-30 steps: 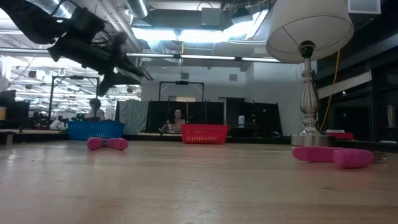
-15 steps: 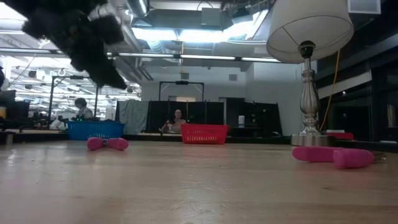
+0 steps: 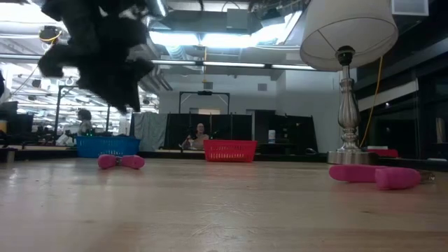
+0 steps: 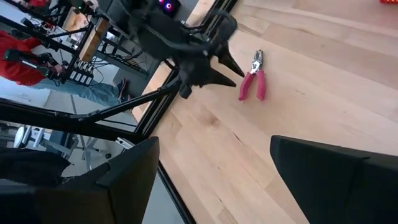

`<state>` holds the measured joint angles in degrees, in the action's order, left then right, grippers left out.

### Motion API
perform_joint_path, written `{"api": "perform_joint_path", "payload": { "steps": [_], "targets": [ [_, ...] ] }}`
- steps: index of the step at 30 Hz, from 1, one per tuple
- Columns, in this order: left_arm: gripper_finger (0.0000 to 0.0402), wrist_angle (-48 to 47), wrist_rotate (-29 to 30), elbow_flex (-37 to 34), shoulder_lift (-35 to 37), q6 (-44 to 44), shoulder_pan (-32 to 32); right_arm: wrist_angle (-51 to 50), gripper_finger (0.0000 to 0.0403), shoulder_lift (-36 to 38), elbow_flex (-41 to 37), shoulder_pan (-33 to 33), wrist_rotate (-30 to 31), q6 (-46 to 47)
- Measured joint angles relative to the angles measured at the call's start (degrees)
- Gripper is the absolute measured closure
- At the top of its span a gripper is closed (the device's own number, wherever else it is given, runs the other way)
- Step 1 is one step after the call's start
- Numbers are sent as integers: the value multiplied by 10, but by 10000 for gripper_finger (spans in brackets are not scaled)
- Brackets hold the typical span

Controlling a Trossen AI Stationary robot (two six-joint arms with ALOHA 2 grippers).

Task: Pick & Place School Supplies
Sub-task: Put the pink hole puncher into the orange bin

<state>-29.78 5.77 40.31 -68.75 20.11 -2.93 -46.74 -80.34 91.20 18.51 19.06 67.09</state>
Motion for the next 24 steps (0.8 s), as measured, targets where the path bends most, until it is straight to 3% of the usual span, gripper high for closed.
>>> {"api": "perform_joint_path", "payload": {
  "steps": [13,24],
  "targets": [
    [278,17,-41,6,-107,158,59,5,92,0,0,17,33,45],
    [278,61,-73,6,-166,182,89,4,92,0,0,38,60,76]
  ]
}}
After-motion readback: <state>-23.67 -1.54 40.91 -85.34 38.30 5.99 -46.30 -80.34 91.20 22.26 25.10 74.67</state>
